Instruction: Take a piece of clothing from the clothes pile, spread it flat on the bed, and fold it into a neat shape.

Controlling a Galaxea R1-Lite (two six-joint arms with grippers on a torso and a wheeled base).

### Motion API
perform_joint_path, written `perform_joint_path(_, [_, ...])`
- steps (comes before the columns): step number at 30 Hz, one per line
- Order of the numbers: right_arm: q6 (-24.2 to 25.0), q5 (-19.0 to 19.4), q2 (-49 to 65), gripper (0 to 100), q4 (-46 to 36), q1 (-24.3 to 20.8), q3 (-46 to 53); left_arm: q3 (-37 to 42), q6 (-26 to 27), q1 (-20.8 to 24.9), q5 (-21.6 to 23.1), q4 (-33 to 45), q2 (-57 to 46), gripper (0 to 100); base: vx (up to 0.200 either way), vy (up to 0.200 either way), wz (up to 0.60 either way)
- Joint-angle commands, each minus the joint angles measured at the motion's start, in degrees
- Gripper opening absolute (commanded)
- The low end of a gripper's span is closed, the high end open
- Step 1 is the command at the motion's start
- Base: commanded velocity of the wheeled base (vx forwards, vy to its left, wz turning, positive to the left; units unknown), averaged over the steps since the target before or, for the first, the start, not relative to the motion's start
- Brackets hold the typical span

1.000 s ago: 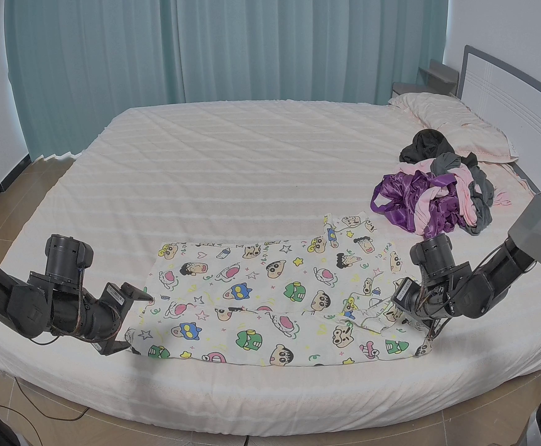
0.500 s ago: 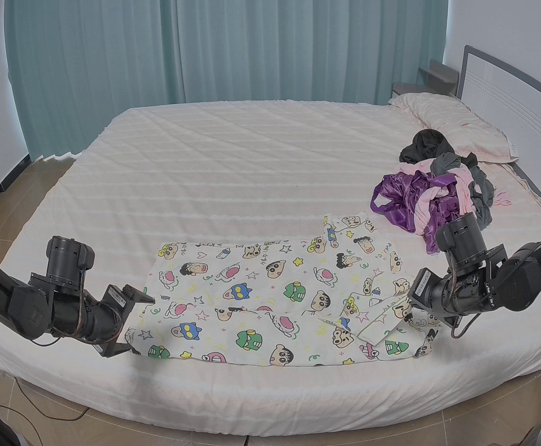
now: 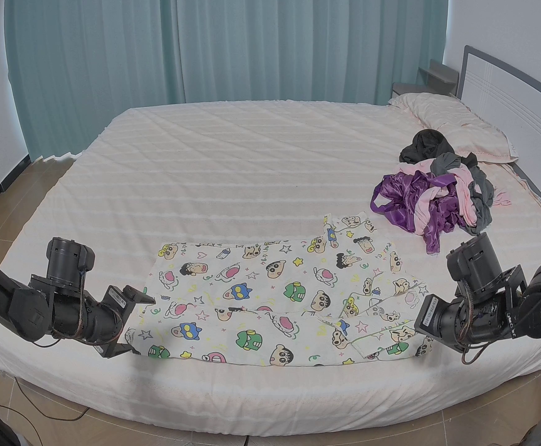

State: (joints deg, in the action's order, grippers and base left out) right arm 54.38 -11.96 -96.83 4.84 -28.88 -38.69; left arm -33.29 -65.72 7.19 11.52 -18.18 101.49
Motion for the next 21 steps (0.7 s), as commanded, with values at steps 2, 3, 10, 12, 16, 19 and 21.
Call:
perform_joint_path(2, [0.0, 0.0, 1.3, 0, 0.2, -1.3, 2.6, 0.6, 0.0, 0.0, 0.0, -0.4, 0.3, 100, 0.0, 0.0, 0.0])
perform_joint_path(3, [0.0, 0.0, 1.4, 0, 0.2, -1.3, 2.9, 0.6, 0.0, 0.0, 0.0, -0.4, 0.3, 100, 0.0, 0.0, 0.0])
perform_joint_path(10, [0.1, 1.0, 0.3, 100, 0.4, -0.7, 3.7, 0.6, 0.0, 0.2, 0.0, -0.3, 0.3, 100, 0.0, 0.0, 0.0])
perform_joint_path(12, [0.1, 1.1, -1.3, 100, 1.5, 0.5, 3.8, 0.7, 0.0, 0.5, 0.0, -0.3, 0.3, 100, 0.0, 0.0, 0.0])
perform_joint_path(16, [0.1, 1.9, -4.2, 100, 5.2, 3.0, 4.0, 0.8, 0.0, 1.2, -0.1, -0.3, 0.4, 100, 0.0, 0.0, 0.0])
perform_joint_path(19, [0.1, 2.1, -7.3, 100, 9.7, 5.3, 3.5, 1.1, 0.0, 1.6, 0.0, -0.3, 0.4, 100, 0.0, 0.0, 0.0])
perform_joint_path(21, [0.7, 2.0, -10.0, 100, 13.0, 6.4, 3.5, 1.1, 0.0, 1.6, 0.0, -0.3, 0.6, 100, 0.0, 0.0, 0.0])
